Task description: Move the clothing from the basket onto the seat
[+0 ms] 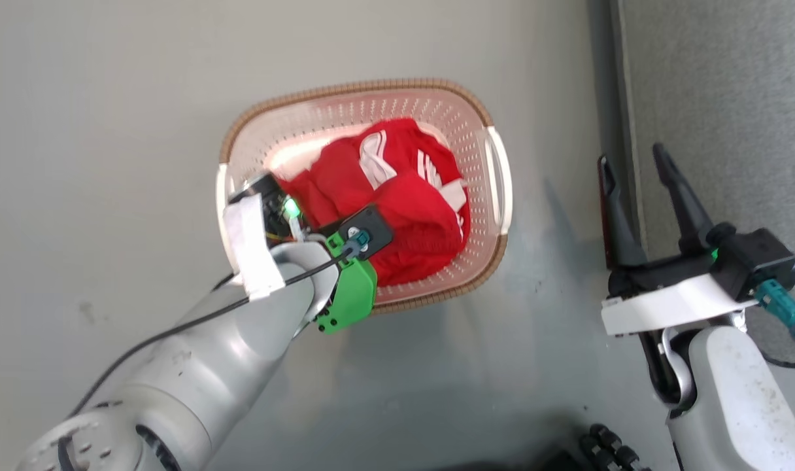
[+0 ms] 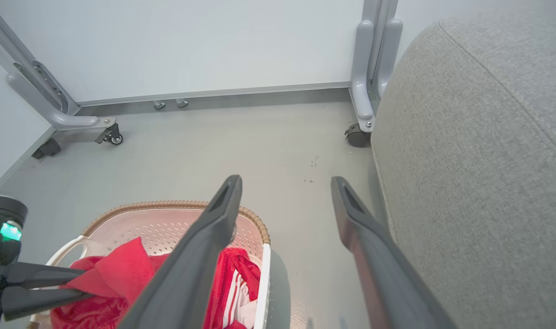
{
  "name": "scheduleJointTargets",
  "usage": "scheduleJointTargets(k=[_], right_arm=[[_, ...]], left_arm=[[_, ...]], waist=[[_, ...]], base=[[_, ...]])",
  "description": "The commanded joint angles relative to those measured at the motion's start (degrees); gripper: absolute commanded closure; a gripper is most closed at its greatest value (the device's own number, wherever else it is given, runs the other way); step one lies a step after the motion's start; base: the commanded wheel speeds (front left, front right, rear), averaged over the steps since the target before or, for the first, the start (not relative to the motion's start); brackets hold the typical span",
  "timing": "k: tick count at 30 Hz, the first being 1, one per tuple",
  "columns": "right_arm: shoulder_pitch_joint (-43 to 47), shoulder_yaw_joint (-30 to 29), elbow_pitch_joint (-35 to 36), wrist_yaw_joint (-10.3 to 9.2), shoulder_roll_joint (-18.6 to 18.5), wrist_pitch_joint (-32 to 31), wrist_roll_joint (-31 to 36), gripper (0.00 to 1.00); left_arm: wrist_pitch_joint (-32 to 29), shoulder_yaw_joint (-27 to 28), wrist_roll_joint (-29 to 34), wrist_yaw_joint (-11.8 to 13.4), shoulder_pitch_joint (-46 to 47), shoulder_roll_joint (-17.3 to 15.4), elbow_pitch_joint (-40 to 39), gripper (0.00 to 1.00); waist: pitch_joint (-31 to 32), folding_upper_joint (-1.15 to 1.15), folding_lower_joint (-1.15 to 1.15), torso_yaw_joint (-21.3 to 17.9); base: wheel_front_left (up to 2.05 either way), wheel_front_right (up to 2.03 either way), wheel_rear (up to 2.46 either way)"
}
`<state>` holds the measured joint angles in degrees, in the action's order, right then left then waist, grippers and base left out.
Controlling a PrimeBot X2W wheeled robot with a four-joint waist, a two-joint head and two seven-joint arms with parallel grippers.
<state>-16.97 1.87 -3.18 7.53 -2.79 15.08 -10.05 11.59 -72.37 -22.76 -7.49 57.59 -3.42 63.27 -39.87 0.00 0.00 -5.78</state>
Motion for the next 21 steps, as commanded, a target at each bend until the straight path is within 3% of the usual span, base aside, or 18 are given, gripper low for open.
scheduleJointTargets(k=[1,10,21], right_arm=[[1.9,0.3,-0.5,-0.08,-0.2,0.1,0.5,0.0],[8.5,1.6,-2.6,-0.08,-0.2,0.1,1.5,0.0],[16.6,5.0,-4.5,-0.07,-0.2,0.1,1.1,0.0]], left_arm=[[0.8,0.8,-2.0,0.0,-2.5,-0.1,0.0,1.0],[3.6,6.2,-8.5,1.1,-11.1,0.3,-3.2,1.0],[3.6,17.9,-12.1,2.2,-24.1,-1.8,-17.6,1.0]], waist=[[10.7,0.0,0.0,1.4],[22.3,0.0,0.0,1.9],[34.9,0.0,0.0,1.2]], base=[[0.0,0.0,0.0],[0.0,0.0,0.0],[0.0,0.0,0.0]])
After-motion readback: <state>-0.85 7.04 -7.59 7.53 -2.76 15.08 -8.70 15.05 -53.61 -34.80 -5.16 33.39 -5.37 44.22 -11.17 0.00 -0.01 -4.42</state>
